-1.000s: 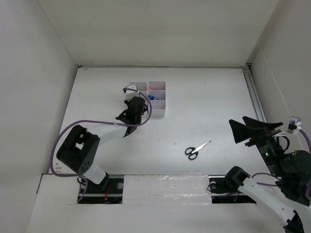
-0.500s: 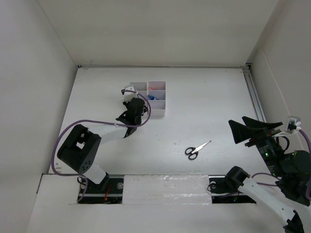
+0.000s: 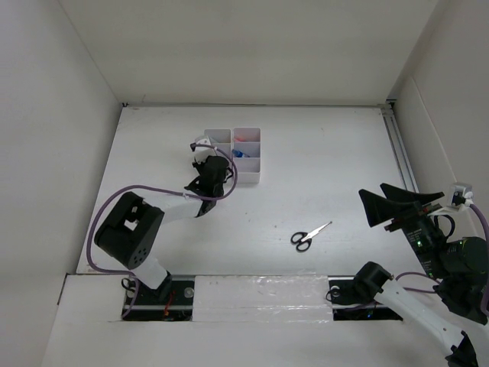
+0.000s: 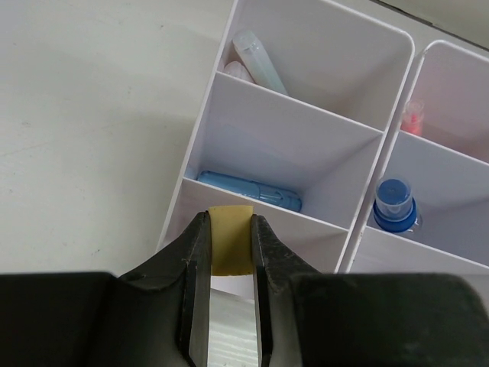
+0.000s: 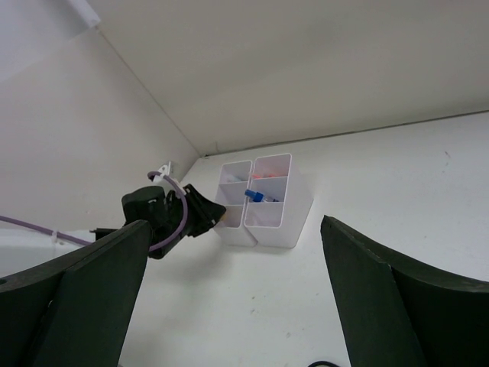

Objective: Sort the stationery into containers
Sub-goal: Place the stationery in the storage box.

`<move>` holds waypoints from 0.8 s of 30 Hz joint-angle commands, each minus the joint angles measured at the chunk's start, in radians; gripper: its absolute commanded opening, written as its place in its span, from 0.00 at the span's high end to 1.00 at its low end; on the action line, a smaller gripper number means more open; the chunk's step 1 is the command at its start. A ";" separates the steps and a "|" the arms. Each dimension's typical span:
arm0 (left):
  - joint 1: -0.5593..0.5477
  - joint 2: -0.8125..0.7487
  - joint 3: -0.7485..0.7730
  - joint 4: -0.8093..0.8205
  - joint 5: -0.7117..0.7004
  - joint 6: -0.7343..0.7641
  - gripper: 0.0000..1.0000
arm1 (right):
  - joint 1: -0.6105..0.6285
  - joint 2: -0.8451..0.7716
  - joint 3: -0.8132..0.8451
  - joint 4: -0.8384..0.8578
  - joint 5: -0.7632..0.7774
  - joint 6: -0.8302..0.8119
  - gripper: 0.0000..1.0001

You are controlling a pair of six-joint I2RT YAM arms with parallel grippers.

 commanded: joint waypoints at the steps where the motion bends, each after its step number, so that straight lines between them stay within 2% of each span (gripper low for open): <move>1: -0.001 0.006 0.019 0.046 -0.030 -0.005 1.00 | 0.006 -0.010 0.002 0.028 -0.016 -0.015 0.02; 6: -0.001 0.017 0.019 0.056 -0.048 0.005 0.99 | 0.006 -0.010 -0.007 0.037 -0.025 -0.015 0.02; 8: -0.001 0.017 0.019 0.056 -0.048 0.005 0.96 | 0.006 0.000 -0.007 0.037 -0.025 -0.024 0.02; 9: -0.001 0.008 0.019 0.056 -0.048 0.005 0.90 | 0.006 0.000 -0.007 0.037 -0.025 -0.024 0.02; 12: -0.001 0.008 0.019 0.056 -0.048 0.005 0.82 | 0.006 0.000 -0.007 0.037 -0.034 -0.024 0.02; 13: -0.001 0.008 0.019 0.056 -0.036 0.005 0.75 | 0.006 0.000 -0.007 0.046 -0.034 -0.024 0.02; 17: -0.001 -0.023 -0.010 0.065 -0.014 0.005 0.60 | 0.006 0.009 -0.007 0.046 -0.034 -0.024 0.02; 18: -0.010 -0.041 -0.010 0.074 -0.014 0.005 0.52 | 0.006 0.009 -0.007 0.046 -0.034 -0.024 0.02; 24: -0.061 -0.103 -0.019 0.074 -0.065 0.024 0.44 | 0.006 0.018 -0.007 0.055 -0.057 -0.033 0.02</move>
